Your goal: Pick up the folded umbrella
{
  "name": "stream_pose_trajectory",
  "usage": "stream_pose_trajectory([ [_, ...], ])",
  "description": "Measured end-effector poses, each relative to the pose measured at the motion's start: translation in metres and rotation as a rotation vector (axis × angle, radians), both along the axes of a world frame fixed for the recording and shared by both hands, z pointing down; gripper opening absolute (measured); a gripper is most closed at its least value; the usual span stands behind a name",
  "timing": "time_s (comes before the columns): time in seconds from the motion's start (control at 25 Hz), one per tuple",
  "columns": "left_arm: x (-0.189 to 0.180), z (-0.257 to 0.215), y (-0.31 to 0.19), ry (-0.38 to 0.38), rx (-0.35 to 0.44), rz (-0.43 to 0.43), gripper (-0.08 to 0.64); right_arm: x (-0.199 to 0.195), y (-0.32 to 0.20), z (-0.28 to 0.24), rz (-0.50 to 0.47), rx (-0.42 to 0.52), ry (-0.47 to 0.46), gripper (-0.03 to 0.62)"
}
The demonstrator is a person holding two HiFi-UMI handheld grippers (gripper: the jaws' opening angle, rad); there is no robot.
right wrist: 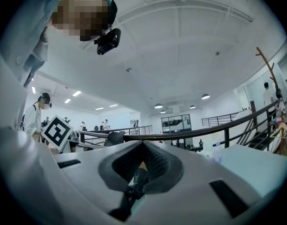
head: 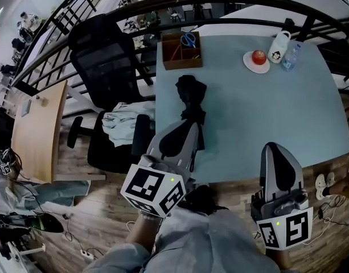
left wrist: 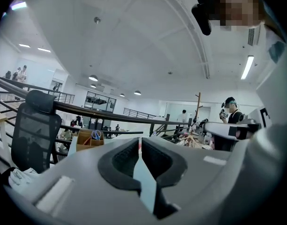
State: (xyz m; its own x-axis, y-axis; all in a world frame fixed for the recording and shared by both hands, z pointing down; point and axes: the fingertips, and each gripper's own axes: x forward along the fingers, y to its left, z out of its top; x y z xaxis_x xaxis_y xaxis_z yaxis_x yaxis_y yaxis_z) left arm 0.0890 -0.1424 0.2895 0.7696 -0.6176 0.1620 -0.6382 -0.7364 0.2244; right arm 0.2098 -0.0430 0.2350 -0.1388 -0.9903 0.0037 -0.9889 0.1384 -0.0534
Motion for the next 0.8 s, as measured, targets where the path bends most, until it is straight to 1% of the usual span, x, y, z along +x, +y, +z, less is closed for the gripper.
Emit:
stream_pose_trajectory([
  [0.16, -0.004, 0.016, -0.021, -0.008, -0.024, 0.007, 0.005, -0.008, -0.024, 0.009, -0.014, -0.014, -0.001, 0.0],
  [0.32, -0.006, 0.032, -0.036, -0.017, -0.078, 0.027, 0.006, -0.018, -0.041, 0.012, -0.028, -0.022, -0.002, 0.0],
  [0.48, -0.009, 0.048, -0.048, -0.062, -0.103, 0.029, 0.006, -0.025, -0.053, 0.021, -0.043, -0.045, -0.014, 0.0],
  [0.6, -0.012, 0.059, -0.053, -0.072, -0.133, 0.018, 0.006, -0.03, -0.06, 0.027, -0.059, -0.062, -0.021, 0.0],
  [0.8, -0.017, 0.074, -0.064, -0.075, -0.172, -0.03, 0.008, -0.03, -0.071, 0.033, -0.094, -0.072, -0.021, 0.0],
])
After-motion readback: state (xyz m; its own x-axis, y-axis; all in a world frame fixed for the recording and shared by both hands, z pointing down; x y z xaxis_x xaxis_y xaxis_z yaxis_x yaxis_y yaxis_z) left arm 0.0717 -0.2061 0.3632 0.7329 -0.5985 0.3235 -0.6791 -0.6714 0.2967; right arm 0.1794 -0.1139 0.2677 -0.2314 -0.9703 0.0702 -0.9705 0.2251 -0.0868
